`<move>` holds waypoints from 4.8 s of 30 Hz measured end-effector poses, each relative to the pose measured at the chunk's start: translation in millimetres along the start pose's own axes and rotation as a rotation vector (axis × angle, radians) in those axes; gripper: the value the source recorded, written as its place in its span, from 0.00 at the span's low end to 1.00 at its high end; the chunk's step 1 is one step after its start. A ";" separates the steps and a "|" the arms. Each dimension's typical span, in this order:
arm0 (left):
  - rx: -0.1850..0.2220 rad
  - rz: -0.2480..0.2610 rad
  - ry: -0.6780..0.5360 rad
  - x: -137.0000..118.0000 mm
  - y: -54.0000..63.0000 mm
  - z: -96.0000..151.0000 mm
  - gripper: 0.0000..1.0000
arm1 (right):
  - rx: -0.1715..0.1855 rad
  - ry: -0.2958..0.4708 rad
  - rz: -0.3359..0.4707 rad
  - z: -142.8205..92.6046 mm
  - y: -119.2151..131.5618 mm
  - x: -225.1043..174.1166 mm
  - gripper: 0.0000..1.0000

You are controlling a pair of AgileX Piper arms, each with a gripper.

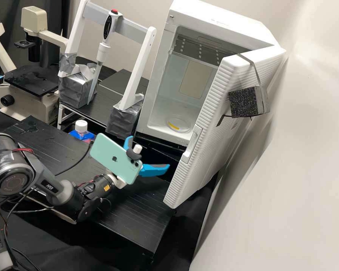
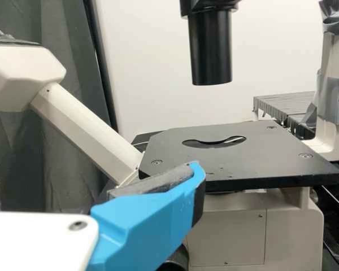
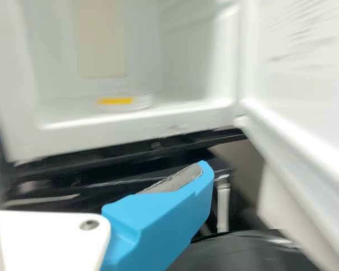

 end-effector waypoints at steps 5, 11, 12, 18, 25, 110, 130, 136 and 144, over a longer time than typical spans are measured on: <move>0.000 0.000 0.000 0.0 0.0 0.0 1.00 | -0.001 0.035 0.049 -4.9 14.4 18.9 1.00; 0.000 0.000 0.000 0.0 0.0 0.0 1.00 | 0.030 0.038 0.104 -14.1 25.4 52.1 1.00; 0.000 0.000 0.000 0.0 0.0 0.0 1.00 | 0.037 0.036 0.106 -15.4 25.5 57.0 1.00; 0.000 0.000 0.000 0.0 0.0 0.0 1.00 | 0.046 0.039 0.106 -24.0 26.4 87.7 1.00; 0.000 0.000 0.000 0.0 0.0 0.0 1.00 | 0.033 0.042 0.067 -33.5 19.4 126.9 1.00; 0.000 0.000 0.000 0.0 0.0 0.0 1.00 | -0.017 -0.015 -0.248 -29.3 -19.2 218.0 0.00; 0.000 0.000 0.000 0.0 0.0 0.0 1.00 | -0.015 -0.018 -0.244 -27.8 -17.5 217.9 0.00; 0.000 0.000 0.000 0.0 0.0 0.0 1.00 | -0.016 -0.027 -0.230 -29.1 -7.0 209.8 0.00; 0.000 0.000 0.000 0.0 0.0 0.0 1.00 | 0.054 -0.047 -0.103 -37.2 41.5 189.3 0.00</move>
